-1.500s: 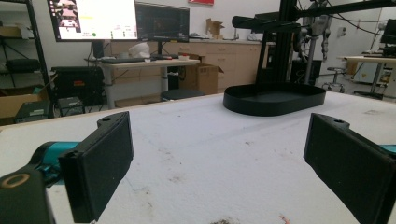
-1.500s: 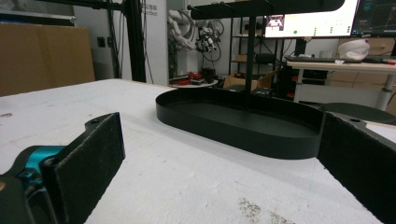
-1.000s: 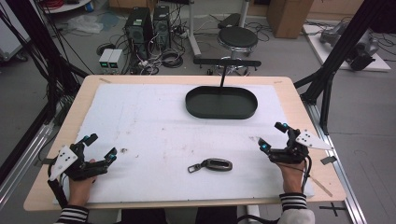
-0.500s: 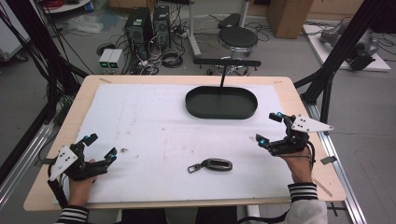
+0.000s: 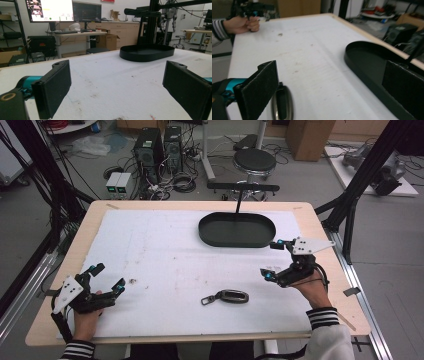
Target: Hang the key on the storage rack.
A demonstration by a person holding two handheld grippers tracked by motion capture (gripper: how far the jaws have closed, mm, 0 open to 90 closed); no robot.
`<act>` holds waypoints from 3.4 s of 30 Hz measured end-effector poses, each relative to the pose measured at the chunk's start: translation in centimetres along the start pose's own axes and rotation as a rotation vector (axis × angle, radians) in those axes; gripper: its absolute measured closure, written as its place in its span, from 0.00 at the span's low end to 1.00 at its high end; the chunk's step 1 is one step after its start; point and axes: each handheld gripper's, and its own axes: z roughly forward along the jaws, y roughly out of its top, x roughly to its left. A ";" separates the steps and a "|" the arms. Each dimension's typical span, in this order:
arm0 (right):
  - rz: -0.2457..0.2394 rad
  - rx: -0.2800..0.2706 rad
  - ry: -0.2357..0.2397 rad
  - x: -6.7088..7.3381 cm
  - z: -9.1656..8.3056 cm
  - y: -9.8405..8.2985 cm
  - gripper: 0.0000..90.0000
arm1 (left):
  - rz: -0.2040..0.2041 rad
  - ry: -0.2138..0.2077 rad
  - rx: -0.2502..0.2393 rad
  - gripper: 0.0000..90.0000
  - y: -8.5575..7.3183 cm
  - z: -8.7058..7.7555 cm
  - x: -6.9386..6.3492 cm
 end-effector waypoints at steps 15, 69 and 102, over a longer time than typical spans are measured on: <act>-0.124 0.180 0.125 1.0 3.9 2.5 0.00 | 0.000 -0.001 0.003 0.10 0.0 0.0 0.0; -0.271 0.704 0.275 5.6 11.5 -0.5 0.04 | 0.013 0.000 0.000 0.10 0.0 0.0 -0.1; -0.242 0.852 0.337 5.6 13.1 -0.7 0.33 | 0.005 0.001 -0.004 0.10 0.0 0.0 -0.1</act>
